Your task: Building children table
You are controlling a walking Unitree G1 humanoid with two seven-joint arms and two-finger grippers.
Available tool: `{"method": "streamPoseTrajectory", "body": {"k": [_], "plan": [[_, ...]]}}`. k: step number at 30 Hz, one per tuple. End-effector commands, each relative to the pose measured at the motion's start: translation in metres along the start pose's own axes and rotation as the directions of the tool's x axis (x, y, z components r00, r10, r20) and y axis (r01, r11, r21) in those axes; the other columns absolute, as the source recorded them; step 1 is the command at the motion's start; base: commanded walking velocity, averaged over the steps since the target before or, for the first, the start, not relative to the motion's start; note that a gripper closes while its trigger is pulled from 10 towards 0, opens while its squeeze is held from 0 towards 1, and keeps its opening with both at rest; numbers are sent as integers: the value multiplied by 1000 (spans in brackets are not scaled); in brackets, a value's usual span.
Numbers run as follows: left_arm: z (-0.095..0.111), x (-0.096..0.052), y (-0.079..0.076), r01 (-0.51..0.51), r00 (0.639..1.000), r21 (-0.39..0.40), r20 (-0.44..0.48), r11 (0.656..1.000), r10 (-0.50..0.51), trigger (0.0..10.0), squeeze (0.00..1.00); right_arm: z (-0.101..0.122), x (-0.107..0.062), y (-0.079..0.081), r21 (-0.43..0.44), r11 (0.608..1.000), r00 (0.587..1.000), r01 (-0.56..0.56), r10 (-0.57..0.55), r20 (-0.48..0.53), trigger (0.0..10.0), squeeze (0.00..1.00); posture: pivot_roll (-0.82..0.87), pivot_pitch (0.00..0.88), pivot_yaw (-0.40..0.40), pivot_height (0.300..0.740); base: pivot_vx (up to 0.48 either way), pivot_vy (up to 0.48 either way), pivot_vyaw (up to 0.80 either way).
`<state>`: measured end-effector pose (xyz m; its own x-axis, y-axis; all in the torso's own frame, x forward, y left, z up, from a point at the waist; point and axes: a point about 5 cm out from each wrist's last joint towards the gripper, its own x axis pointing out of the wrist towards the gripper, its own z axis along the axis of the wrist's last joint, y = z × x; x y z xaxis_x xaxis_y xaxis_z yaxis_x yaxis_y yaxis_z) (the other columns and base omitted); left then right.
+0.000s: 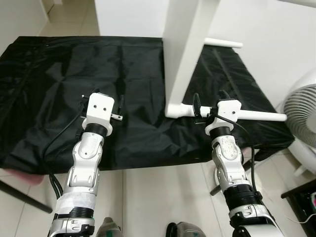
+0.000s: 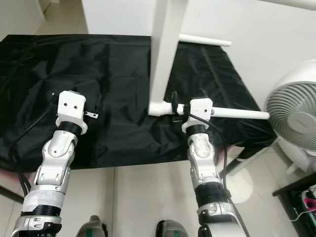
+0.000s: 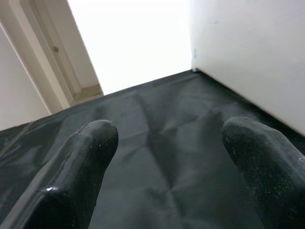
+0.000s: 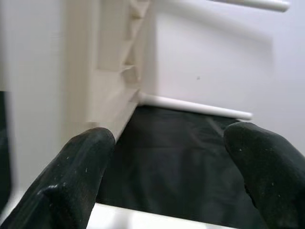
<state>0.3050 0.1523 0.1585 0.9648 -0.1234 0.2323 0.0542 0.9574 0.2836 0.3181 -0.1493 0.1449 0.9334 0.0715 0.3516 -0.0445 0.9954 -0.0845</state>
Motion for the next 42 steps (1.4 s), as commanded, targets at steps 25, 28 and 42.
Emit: {"method": "streamPoseTrajectory", "body": {"k": [25,28,42], "plan": [[0,3,6,-133,991,-44,-19,990,132,10000,0,1,3,-5,-24,1000,1000,-1,1,10,10000,0,76,0,-24,740,0,-245,0],[0,3,6,-138,990,-49,-18,989,137,10000,0,1,4,-5,-26,1000,1000,-5,5,11,10000,0,75,0,-25,740,0,0,0],[-5,1,10,-151,988,-63,-49,986,149,10000,0,1,5,-7,-41,999,1000,-24,24,11,10000,0,82,0,-26,740,0,0,0]]}}
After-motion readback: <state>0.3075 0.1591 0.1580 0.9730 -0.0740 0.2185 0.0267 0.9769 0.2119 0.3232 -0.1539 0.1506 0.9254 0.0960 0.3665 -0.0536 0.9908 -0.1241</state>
